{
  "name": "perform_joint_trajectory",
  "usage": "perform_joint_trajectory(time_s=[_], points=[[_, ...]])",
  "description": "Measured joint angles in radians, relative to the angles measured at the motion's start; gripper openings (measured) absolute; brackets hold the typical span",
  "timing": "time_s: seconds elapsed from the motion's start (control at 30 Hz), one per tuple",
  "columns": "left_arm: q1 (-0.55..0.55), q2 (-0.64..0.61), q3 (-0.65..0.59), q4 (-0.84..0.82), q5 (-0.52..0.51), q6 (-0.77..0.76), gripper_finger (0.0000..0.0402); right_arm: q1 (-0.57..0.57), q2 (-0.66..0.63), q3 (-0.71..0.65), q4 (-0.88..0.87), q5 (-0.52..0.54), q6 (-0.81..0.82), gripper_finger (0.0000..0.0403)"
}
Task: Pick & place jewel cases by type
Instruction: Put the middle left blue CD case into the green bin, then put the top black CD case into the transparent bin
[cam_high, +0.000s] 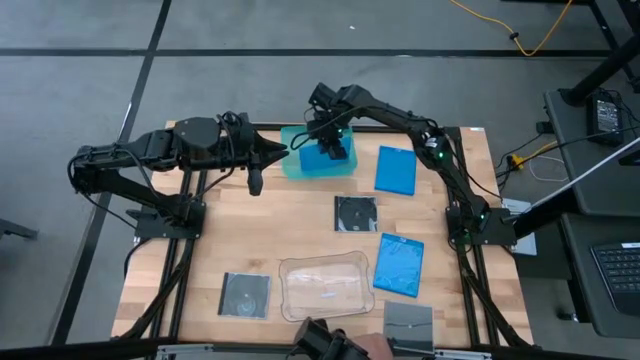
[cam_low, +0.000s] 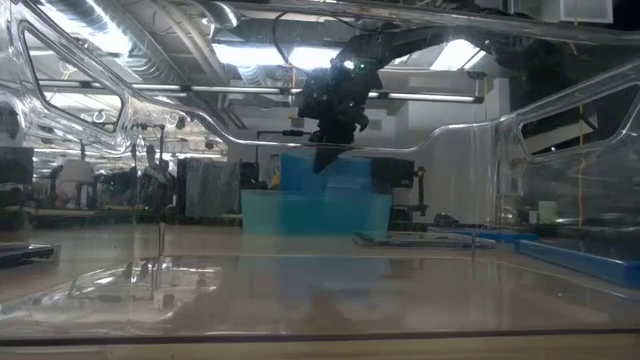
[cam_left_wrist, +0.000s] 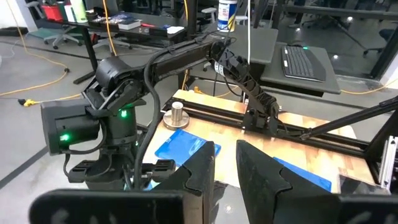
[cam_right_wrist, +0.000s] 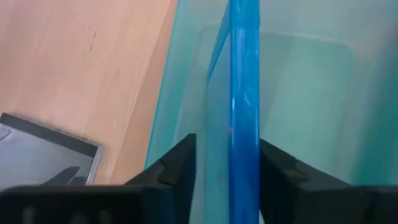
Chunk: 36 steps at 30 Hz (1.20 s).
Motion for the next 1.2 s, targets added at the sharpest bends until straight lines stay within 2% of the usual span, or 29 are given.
perform_joint_trajectory(time_s=[0.13, 0.23, 0.37, 0.7, 0.8, 0.87, 0.97, 1.1, 1.2], points=[[0.000, 0.000, 0.000, -0.001, 0.000, -0.002, 0.0061, 0.002, 0.000, 0.000, 0.041, 0.058, 0.000, 0.0178], [0.000, 0.000, 0.000, 0.000, 0.000, -0.002, 0.0061, 0.002, 0.000, 0.002, 0.057, 0.114, 0.000, 0.0193], [0.000, 0.000, -0.001, -0.001, 0.000, -0.002, 0.0061, 0.004, 0.000, 0.004, 0.076, 0.138, 0.000, 0.0196], [0.000, 0.000, -0.001, -0.008, -0.002, 0.008, 0.0061, 0.047, -0.034, 0.037, 0.171, 0.341, 0.001, 0.0196], [0.000, 0.000, -0.001, -0.008, -0.002, 0.014, 0.0061, 0.052, -0.076, 0.036, 0.208, 0.381, 0.085, 0.0196], [0.000, 0.000, -0.001, -0.016, -0.002, 0.016, 0.0061, 0.051, -0.102, 0.038, 0.202, 0.372, 0.215, 0.0196], [0.000, 0.000, -0.001, -0.046, -0.002, 0.016, 0.0061, 0.043, -0.122, 0.033, 0.123, 0.300, 0.382, 0.0196], [0.000, 0.000, -0.001, -0.107, -0.002, 0.016, 0.0061, 0.042, -0.122, 0.032, -0.060, 0.180, 0.462, 0.0196], [0.000, 0.000, -0.001, -0.169, -0.007, 0.016, 0.0061, 0.060, -0.122, 0.031, -0.211, 0.157, 0.481, 0.0196]])
